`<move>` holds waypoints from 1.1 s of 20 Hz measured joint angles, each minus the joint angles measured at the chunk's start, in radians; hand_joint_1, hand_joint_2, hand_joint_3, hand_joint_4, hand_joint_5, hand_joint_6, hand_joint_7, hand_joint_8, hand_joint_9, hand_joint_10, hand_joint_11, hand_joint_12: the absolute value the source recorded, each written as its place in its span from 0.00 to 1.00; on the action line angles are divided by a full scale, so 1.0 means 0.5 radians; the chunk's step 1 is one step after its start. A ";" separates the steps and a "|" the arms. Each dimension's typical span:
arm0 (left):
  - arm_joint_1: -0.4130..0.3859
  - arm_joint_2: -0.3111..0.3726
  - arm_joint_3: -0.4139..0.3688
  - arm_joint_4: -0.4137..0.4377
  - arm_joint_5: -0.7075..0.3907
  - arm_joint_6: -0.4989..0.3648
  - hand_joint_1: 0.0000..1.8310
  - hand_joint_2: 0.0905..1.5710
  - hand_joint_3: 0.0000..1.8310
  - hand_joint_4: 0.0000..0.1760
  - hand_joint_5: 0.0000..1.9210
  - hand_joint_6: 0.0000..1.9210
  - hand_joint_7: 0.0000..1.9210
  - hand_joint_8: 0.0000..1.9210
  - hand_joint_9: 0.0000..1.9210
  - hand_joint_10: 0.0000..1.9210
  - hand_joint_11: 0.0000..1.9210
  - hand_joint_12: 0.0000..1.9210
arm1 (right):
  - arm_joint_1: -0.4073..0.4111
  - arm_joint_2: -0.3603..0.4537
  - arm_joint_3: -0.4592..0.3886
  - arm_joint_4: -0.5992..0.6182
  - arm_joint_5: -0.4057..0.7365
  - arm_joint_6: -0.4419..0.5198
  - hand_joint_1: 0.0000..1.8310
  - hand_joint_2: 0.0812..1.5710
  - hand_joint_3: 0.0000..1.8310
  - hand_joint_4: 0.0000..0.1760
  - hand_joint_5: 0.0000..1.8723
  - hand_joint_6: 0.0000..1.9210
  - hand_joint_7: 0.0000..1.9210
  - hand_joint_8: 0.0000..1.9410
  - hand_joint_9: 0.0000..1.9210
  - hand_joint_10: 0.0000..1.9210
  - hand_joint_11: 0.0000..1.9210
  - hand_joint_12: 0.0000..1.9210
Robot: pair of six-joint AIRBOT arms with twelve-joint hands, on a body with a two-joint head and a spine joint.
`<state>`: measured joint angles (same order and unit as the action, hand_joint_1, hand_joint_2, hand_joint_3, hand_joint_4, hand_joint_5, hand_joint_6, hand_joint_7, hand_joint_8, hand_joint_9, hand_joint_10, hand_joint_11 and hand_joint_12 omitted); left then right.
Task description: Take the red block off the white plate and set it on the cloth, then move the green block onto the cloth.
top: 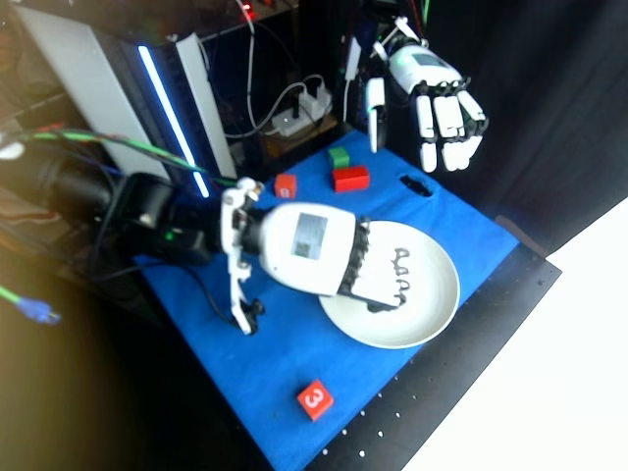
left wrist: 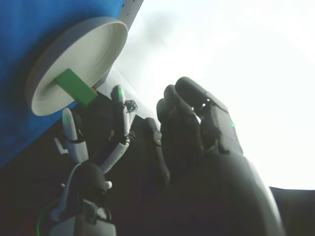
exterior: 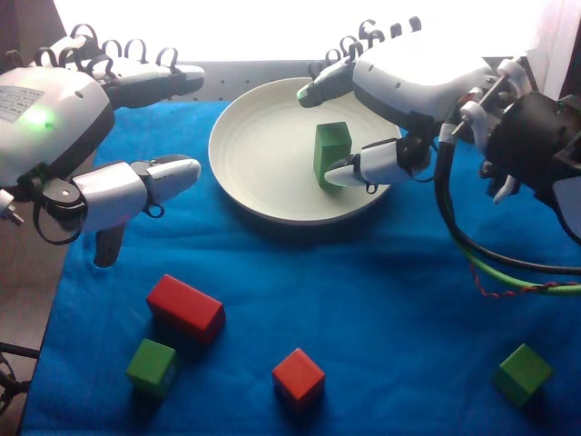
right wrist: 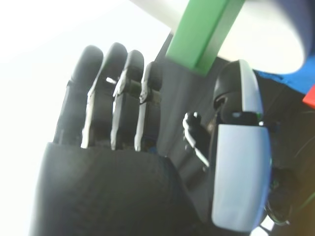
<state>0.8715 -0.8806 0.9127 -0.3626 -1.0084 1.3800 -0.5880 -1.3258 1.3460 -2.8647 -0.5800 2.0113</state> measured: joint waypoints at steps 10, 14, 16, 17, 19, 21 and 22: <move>0.000 0.000 -0.008 0.002 -0.014 0.001 0.31 0.78 0.00 0.38 0.26 0.00 0.23 0.00 0.24 0.00 0.02 0.65 | 0.000 -0.084 0.092 0.036 0.119 0.000 0.65 0.63 0.00 0.00 0.48 0.00 0.56 0.13 0.40 0.61 0.29 0.90; 0.000 0.001 -0.008 0.000 -0.014 0.000 0.30 0.78 0.00 0.36 0.27 0.00 0.24 0.00 0.24 0.00 0.03 0.65 | 0.000 -0.084 0.098 0.037 0.125 0.000 0.67 0.71 0.00 0.00 0.53 0.53 0.47 0.56 0.43 0.43 0.28 0.77; 0.000 0.000 -0.008 -0.002 -0.014 0.001 0.30 0.78 0.00 0.33 0.27 0.00 0.24 0.00 0.25 0.00 0.04 0.63 | 0.000 -0.084 0.098 0.037 0.125 0.000 0.68 0.72 0.00 0.00 0.51 0.61 0.46 0.52 0.43 0.32 0.21 0.73; 0.000 0.000 -0.008 -0.003 -0.014 0.001 0.31 0.78 0.00 0.32 0.27 0.00 0.24 0.00 0.25 0.00 0.04 0.63 | 0.000 -0.084 0.098 0.037 0.126 0.000 0.67 0.71 0.00 0.00 0.52 0.60 0.47 0.52 0.44 0.32 0.22 0.76; 0.000 0.001 -0.008 -0.008 -0.015 0.000 0.33 0.78 0.00 0.26 0.27 0.00 0.24 0.00 0.25 0.00 0.03 0.64 | 0.000 -0.084 0.089 0.038 0.124 -0.001 0.67 0.71 0.00 0.00 0.53 0.59 0.48 0.49 0.45 0.23 0.10 0.81; 0.009 0.000 -0.010 -0.009 -0.024 0.000 0.30 0.79 0.00 0.30 0.26 0.00 0.24 0.00 0.25 0.00 0.04 0.63 | 0.000 -0.065 0.034 0.032 0.117 0.000 0.67 0.70 0.00 0.00 0.52 0.56 0.50 0.50 0.50 0.24 0.25 0.76; 0.010 0.000 -0.012 -0.011 -0.029 -0.001 0.29 0.79 0.00 0.32 0.26 0.00 0.23 0.00 0.24 0.00 0.03 0.62 | 0.008 -0.039 -0.007 0.006 0.113 0.000 0.73 0.71 0.00 0.00 0.50 0.58 0.49 0.47 0.44 0.62 0.28 0.72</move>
<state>0.8764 -0.8806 0.9066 -0.3683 -1.0229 1.3796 -0.5838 -1.3453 1.3426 -2.8616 -0.5236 2.0113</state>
